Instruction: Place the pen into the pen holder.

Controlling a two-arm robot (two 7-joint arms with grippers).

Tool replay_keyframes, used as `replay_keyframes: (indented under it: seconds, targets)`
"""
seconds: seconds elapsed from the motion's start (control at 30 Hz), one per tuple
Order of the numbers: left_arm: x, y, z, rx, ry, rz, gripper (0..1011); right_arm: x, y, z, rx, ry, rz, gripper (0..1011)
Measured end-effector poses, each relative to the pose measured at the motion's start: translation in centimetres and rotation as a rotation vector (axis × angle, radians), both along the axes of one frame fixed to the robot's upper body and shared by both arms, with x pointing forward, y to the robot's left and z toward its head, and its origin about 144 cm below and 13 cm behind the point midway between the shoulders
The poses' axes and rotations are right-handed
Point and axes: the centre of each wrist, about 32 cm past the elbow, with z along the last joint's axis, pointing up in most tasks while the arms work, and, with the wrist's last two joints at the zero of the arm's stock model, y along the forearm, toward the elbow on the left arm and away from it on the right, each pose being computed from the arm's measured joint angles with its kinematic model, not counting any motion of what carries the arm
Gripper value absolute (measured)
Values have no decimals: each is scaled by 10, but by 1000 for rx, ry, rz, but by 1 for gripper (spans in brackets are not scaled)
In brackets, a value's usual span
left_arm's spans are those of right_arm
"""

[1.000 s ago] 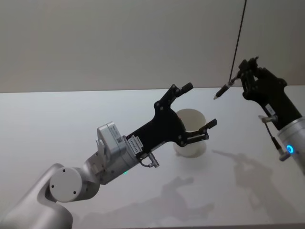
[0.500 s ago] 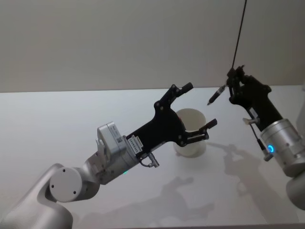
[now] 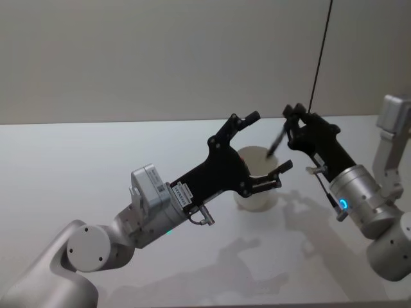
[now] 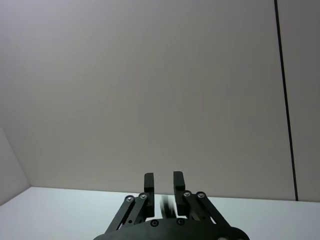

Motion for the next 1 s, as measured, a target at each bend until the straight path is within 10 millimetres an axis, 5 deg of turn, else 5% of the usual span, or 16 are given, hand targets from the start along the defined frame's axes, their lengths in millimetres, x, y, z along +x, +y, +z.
replay_keyframes:
  seconds: [0.63, 1.0]
  targets:
    - [0, 0, 0, 0, 0, 0, 1004, 9, 11, -9, -21, 35, 21, 809]
    - [0, 0, 0, 0, 0, 0, 1004, 10, 12, -10, -23, 41, 24, 1001]
